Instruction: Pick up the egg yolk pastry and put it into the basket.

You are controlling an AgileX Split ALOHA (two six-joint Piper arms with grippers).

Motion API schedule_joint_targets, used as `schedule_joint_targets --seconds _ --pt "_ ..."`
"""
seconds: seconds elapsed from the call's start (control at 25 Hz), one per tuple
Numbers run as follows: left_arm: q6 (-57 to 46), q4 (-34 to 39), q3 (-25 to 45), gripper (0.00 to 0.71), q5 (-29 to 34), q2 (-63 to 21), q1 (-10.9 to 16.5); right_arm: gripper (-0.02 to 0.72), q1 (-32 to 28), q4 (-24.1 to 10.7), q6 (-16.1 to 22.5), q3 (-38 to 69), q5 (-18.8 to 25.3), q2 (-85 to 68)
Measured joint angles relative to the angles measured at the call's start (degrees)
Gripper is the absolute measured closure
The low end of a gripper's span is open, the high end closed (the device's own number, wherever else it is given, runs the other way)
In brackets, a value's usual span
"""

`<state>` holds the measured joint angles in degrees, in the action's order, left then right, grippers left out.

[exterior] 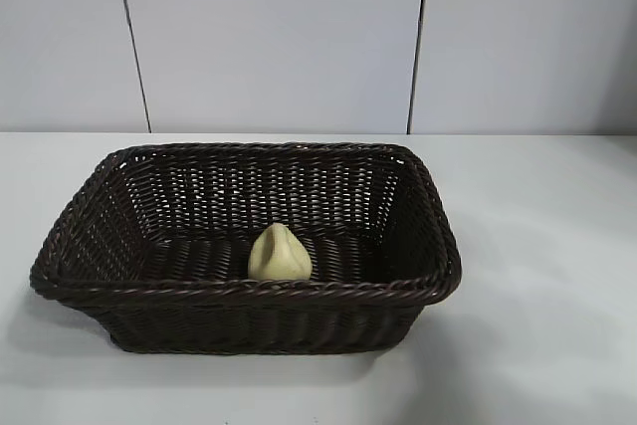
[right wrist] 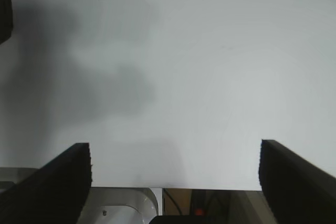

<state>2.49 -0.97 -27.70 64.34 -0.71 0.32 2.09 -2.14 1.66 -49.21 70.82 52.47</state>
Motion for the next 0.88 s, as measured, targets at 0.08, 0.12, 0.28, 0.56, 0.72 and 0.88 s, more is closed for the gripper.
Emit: schedule_joint_targets --seconds 0.08,0.12,0.28,0.56,0.72,0.88 --pt "0.00 0.00 0.00 0.081 0.00 0.00 0.00 0.080 0.00 0.00 -0.44 3.20 -0.05 -5.85" --pt "0.00 0.00 0.00 0.081 0.00 0.00 0.00 0.080 0.00 0.00 -0.44 4.71 -0.11 -8.83" --pt "0.00 0.00 0.00 0.081 0.00 0.00 0.00 0.080 0.00 0.00 -0.58 9.03 -0.11 -19.27" --pt "0.00 0.00 0.00 0.081 0.00 0.00 0.00 0.080 0.00 0.00 -0.86 16.65 -2.04 -32.14" --pt "0.00 0.00 0.00 0.081 0.00 0.00 0.00 0.080 0.00 0.10 -0.86 20.74 -6.07 -34.31" --pt "0.00 0.00 0.00 0.081 0.00 0.00 0.00 0.080 0.00 0.39 -0.86 21.06 -8.30 -34.32"
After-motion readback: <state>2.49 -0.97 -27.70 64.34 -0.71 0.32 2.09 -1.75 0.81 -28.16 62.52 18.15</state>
